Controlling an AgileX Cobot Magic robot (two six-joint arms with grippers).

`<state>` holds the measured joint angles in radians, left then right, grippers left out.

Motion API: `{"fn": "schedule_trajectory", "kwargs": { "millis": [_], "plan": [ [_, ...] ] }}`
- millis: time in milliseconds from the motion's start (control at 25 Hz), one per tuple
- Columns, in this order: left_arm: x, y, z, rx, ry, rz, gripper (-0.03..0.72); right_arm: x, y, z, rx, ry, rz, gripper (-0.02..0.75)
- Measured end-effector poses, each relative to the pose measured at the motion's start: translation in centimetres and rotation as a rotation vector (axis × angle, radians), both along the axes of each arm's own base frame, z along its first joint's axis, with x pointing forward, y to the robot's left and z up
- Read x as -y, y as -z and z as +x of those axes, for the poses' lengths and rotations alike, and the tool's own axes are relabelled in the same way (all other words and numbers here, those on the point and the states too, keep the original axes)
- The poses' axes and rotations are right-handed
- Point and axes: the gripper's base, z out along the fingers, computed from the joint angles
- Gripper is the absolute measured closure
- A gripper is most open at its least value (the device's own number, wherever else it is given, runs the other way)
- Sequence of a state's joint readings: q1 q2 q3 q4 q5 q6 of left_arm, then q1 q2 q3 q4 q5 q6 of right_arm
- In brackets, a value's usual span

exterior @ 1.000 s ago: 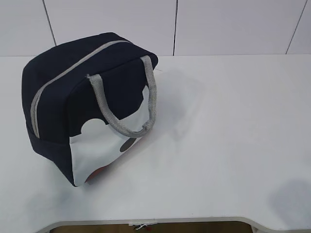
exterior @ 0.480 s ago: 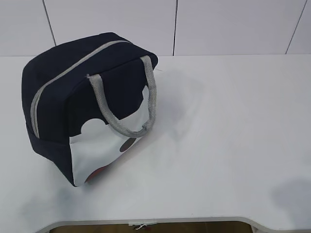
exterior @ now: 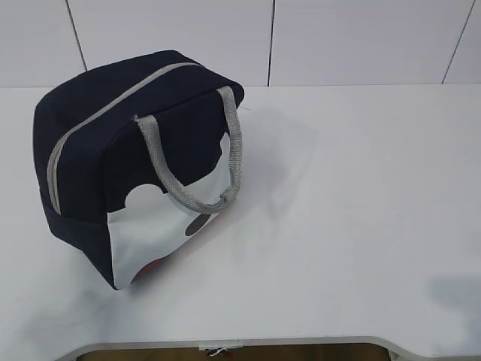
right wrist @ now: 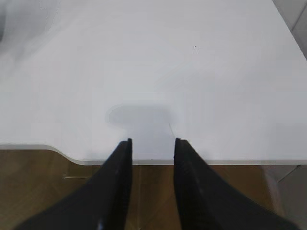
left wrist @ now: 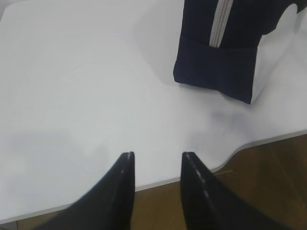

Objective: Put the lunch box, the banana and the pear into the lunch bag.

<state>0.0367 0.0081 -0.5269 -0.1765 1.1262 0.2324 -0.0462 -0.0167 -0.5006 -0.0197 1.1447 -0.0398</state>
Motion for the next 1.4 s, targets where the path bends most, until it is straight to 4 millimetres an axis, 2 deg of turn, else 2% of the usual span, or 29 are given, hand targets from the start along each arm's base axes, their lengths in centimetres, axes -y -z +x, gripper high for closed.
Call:
{"fn": "schedule_trajectory", "kwargs": {
  "millis": [1400],
  "plan": [
    [0.22,-0.04,-0.02,0.001,0.016,-0.023,0.444,-0.02,-0.01,0.01,0.002,0.001,0.002,0.481]
  ]
}}
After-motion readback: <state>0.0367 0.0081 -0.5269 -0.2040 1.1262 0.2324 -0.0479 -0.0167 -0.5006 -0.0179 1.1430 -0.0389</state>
